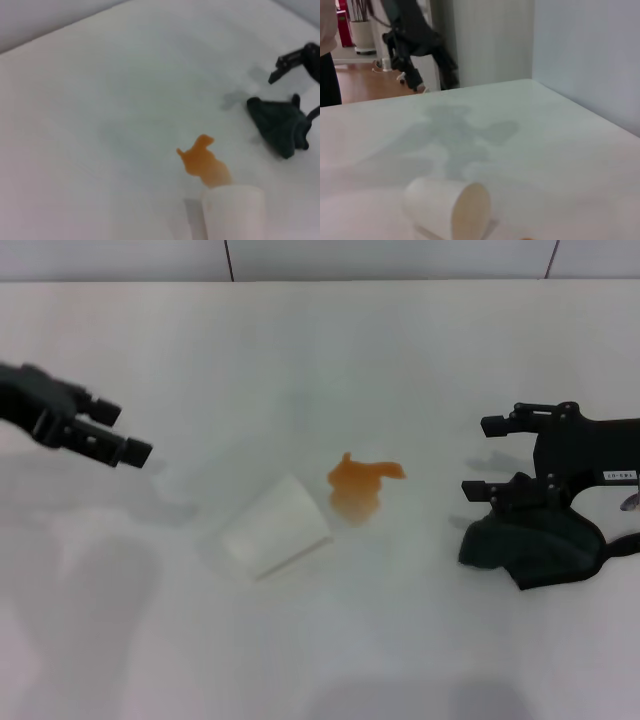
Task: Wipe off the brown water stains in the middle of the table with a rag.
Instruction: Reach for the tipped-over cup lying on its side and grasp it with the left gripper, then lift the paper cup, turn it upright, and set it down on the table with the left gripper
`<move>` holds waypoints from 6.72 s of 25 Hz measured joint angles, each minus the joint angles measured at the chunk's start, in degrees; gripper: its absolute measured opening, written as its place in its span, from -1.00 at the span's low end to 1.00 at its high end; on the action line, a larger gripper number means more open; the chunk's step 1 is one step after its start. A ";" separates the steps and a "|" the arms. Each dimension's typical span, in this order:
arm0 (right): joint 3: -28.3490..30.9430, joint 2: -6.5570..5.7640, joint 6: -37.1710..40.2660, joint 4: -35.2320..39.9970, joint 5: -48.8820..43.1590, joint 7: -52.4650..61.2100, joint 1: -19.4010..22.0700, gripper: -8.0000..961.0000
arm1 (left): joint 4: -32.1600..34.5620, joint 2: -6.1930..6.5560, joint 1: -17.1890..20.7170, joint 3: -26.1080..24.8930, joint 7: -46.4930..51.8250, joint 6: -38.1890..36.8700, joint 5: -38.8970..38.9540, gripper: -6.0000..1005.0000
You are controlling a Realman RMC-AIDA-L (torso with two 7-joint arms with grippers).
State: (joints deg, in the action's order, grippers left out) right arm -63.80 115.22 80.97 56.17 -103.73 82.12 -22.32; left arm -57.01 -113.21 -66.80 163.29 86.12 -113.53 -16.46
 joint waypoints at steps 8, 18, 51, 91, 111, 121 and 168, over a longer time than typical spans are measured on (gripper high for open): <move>-0.01 0.00 -0.20 -0.14 0.20 -0.04 -0.39 0.82 | -0.13 -4.74 -9.28 0.01 -4.44 5.01 -8.83 0.69; -0.05 0.00 -1.35 -0.52 0.16 -0.12 -0.67 0.82 | 11.16 -6.14 -8.75 -0.07 -1.70 11.68 -12.84 0.67; -0.66 0.09 -1.51 -0.62 -0.11 -0.22 -0.62 0.82 | 26.15 -6.00 -4.25 -0.08 2.82 24.72 -10.88 0.62; -0.79 0.09 -1.60 -0.62 0.03 -0.21 -0.59 0.81 | 33.66 -5.91 -5.21 -0.08 1.85 32.82 -13.62 0.56; -0.65 0.09 -1.60 -0.63 0.23 -0.21 -0.35 0.81 | 35.86 -6.01 -6.08 -0.17 0.37 35.22 -14.71 0.52; -0.79 0.09 -1.60 -0.63 0.28 -0.21 -0.67 0.81 | 36.12 -6.14 -5.83 -0.17 1.08 35.57 -15.97 0.51; -0.28 0.09 -1.60 0.00 1.25 -0.21 -0.71 0.81 | 33.23 -6.00 21.64 -0.22 -30.59 30.95 41.26 0.30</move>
State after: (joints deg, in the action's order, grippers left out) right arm -64.09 115.31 79.36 56.17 -102.47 81.91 -23.03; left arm -23.78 -119.22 -45.16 163.08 55.53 -82.57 24.80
